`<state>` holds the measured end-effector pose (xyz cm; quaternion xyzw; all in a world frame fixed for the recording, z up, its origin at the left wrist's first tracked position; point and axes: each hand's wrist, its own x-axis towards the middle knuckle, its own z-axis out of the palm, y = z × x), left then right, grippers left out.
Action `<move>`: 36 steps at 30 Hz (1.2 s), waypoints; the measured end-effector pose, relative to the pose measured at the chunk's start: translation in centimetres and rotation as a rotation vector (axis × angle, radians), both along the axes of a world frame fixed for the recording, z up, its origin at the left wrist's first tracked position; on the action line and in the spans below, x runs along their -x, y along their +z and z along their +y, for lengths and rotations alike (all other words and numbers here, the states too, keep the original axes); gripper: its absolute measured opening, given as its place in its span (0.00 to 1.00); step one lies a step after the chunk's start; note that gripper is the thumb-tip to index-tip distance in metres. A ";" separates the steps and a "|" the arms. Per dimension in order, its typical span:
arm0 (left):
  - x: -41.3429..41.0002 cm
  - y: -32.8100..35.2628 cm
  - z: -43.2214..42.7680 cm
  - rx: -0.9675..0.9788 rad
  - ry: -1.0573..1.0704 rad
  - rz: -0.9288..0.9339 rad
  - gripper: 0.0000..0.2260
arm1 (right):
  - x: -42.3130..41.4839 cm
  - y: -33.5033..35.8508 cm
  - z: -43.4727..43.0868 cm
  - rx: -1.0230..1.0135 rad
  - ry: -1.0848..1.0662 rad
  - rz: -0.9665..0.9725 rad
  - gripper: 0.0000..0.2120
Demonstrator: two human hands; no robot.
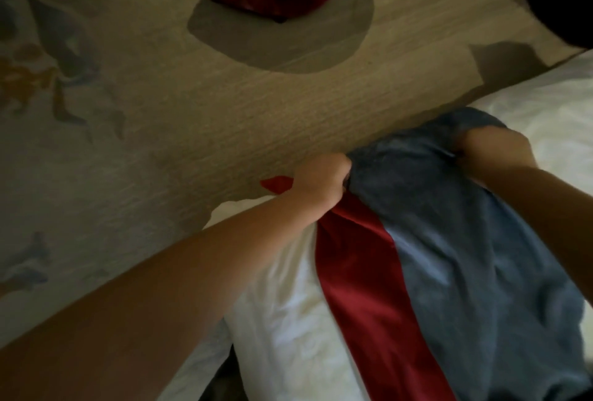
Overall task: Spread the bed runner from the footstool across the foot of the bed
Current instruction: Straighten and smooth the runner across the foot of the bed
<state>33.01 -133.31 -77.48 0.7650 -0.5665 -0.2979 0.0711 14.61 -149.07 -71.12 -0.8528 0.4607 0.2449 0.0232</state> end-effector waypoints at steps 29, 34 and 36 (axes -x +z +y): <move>-2.0 0.1 -1.3 -0.136 0.057 0.293 0.20 | 1.7 -2.5 -0.9 0.116 -0.025 -0.155 0.12; 0.9 0.5 -2.3 -0.082 -0.028 0.135 0.08 | 2.4 -2.5 -1.8 0.168 0.024 -0.103 0.09; 0.9 0.9 -3.1 -0.097 -0.038 0.096 0.04 | 2.9 -2.2 -2.9 0.221 -0.036 -0.189 0.10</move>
